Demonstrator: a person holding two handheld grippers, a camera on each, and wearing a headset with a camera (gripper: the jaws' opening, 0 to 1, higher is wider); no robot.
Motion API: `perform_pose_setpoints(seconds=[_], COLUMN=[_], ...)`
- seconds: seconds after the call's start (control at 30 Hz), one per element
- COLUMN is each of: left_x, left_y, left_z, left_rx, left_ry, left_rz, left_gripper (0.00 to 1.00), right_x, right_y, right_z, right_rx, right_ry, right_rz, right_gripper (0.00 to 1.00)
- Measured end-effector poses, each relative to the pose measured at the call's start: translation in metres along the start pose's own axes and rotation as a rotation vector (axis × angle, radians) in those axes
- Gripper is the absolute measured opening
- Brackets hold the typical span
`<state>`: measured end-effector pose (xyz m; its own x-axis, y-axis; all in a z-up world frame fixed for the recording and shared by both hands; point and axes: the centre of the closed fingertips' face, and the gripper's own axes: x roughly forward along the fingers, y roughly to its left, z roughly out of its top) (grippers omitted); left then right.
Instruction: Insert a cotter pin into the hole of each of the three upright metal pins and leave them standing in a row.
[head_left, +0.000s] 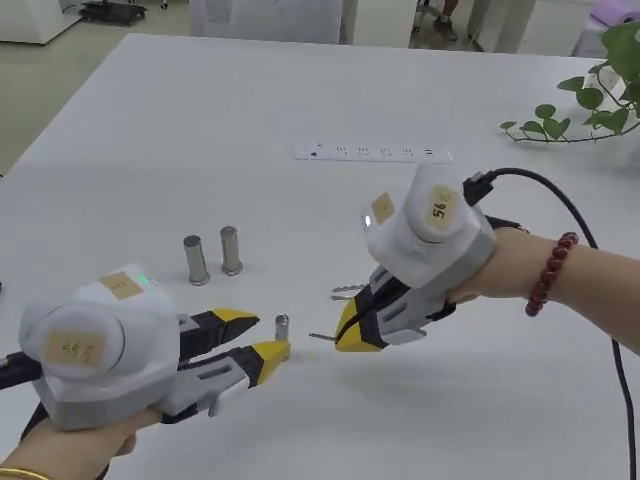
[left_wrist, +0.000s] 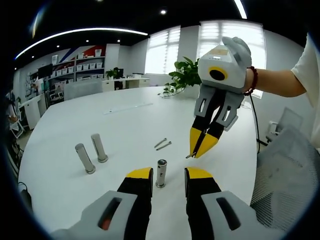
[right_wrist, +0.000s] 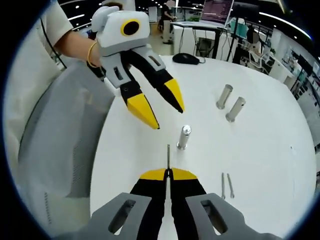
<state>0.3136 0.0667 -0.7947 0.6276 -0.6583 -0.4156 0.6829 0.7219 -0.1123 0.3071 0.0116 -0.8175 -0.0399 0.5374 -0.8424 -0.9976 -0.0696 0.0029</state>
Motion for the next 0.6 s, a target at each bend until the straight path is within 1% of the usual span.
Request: perform_pose_setpoints(seconds=[0.07,0.2,0.4,0.5,0.6], left_x=[0.003,0.008,0.017,0.020,0.024], left_y=[0.001,0.005,0.007,0.009,0.011], left_z=[-0.002,-0.008,-0.015,-0.016,-0.016], left_rx=[-0.002,-0.005,-0.003,-0.005,0.000], left_ry=[0.006,0.028,0.047,0.047,0.049], left_rz=[-0.001,0.004,0.002,0.004,0.009], left_gripper=[0.24,0.24,0.24,0.23,0.22], right_x=[0.000,0.001,0.003,0.005,0.007], right_y=[-0.002,-0.008,-0.015,-0.017,-0.018], right_z=[0.000,-0.002,-0.003,-0.006,-0.005], right_rx=[0.001,-0.016,-0.004,-0.006,-0.001], right_ry=[0.000,0.028,0.050,0.072,0.076], right_rz=[-0.006,-0.022,-0.036,-0.042,-0.042], right_gripper=[0.04,0.04,0.04,0.04,0.04])
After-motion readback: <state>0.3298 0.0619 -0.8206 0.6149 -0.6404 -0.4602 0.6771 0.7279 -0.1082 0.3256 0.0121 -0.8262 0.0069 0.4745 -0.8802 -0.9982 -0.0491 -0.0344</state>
